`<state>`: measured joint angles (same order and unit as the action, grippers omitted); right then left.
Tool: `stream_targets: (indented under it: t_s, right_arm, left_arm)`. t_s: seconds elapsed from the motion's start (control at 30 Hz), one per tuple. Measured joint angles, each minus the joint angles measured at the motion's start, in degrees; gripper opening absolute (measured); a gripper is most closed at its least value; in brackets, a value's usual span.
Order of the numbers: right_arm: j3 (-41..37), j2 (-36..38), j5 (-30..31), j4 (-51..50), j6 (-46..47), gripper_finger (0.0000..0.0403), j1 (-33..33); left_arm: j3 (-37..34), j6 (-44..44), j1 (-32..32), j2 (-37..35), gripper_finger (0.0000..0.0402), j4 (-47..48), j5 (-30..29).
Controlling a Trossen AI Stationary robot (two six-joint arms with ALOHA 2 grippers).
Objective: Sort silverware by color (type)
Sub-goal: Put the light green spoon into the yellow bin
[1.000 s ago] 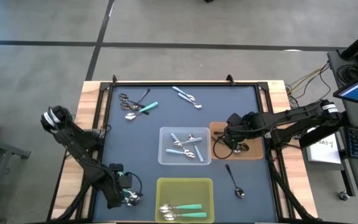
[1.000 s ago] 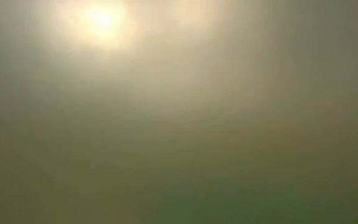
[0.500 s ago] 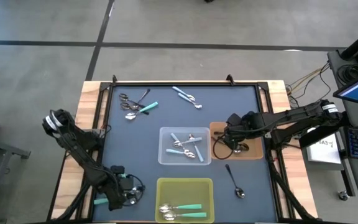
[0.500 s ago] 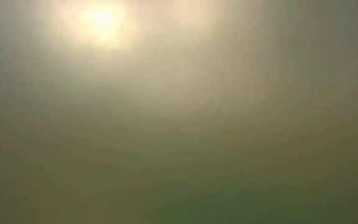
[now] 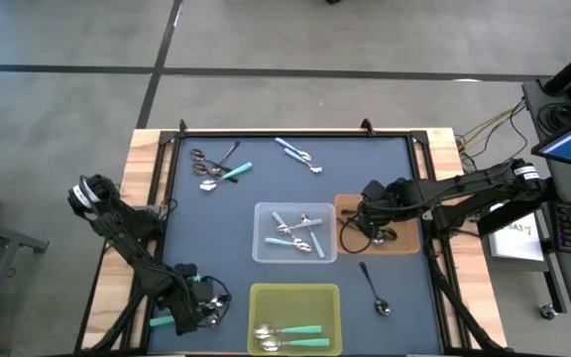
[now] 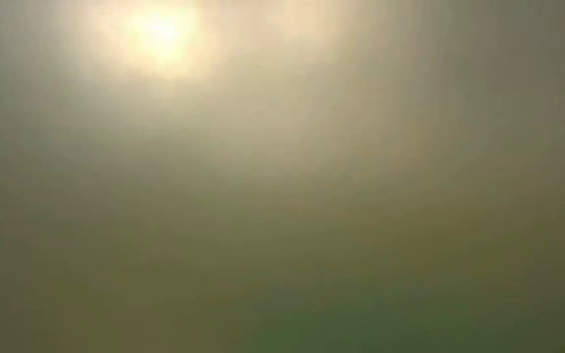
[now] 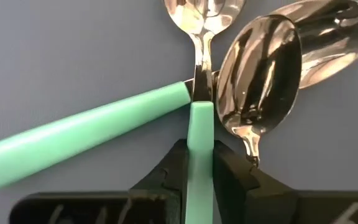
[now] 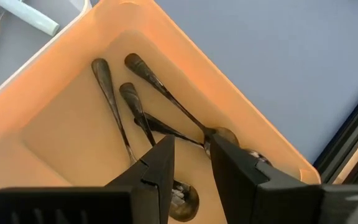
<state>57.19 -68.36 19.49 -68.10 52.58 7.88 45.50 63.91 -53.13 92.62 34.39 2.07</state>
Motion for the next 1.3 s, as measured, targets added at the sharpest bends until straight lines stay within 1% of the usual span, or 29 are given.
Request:
stream_targets:
  t_s: [0.1,0.27,0.37,0.47,0.53,0.6,0.73,0.83,0.93,1.1,1.2,1.3]
  right_arm:
    - [0.0,0.0,0.0,0.0,0.5,0.0095,0.0]
    - [0.0,0.0,0.0,0.2,0.6,0.0095,0.0]
    - [0.0,0.0,0.0,0.4,1.5,0.0095,0.0]
    - [0.0,0.0,0.0,1.8,1.6,0.0095,0.0]
    - [0.0,0.0,0.0,2.2,1.6,0.0095,0.0]
    - [0.0,0.0,0.0,3.2,1.6,0.0095,0.0]
    - [0.0,0.0,0.0,3.5,1.5,0.0095,0.0]
    - [0.0,0.0,0.1,4.6,1.5,0.0095,0.0]
    - [0.0,0.0,0.1,5.4,1.5,0.0095,0.0]
    - [0.0,0.0,0.1,7.5,0.4,0.0095,0.0]
    - [0.0,0.0,0.1,7.4,-0.7,0.0095,0.0]
    - [0.0,0.0,0.1,7.4,-0.7,0.0095,0.0]
  left_arm:
    - [0.0,2.2,0.0,-0.2,0.0031,0.9,0.0]
    - [0.0,2.2,0.0,-2.1,0.0031,0.8,-1.6]
    - [0.7,1.6,0.2,-3.2,0.0031,4.1,-5.2]
    - [3.0,1.3,0.2,-4.4,0.0031,6.7,-8.7]
    - [3.9,1.1,0.4,-4.5,0.0031,9.5,-9.7]
    - [5.1,0.6,0.5,-4.7,0.0031,10.3,-11.0]
    - [7.3,-3.9,0.7,-5.1,0.0031,10.3,-15.6]
    - [9.1,-9.8,1.0,-5.1,0.0031,9.3,-21.4]
    - [10.9,-12.5,2.5,-5.0,0.0031,9.7,-25.7]
    - [16.2,-16.5,5.5,-4.7,0.0032,8.8,-32.6]
    - [19.4,-16.5,7.7,-4.0,0.0032,7.0,-35.4]
    - [22.3,-16.6,9.6,-1.9,0.0033,3.0,-35.6]
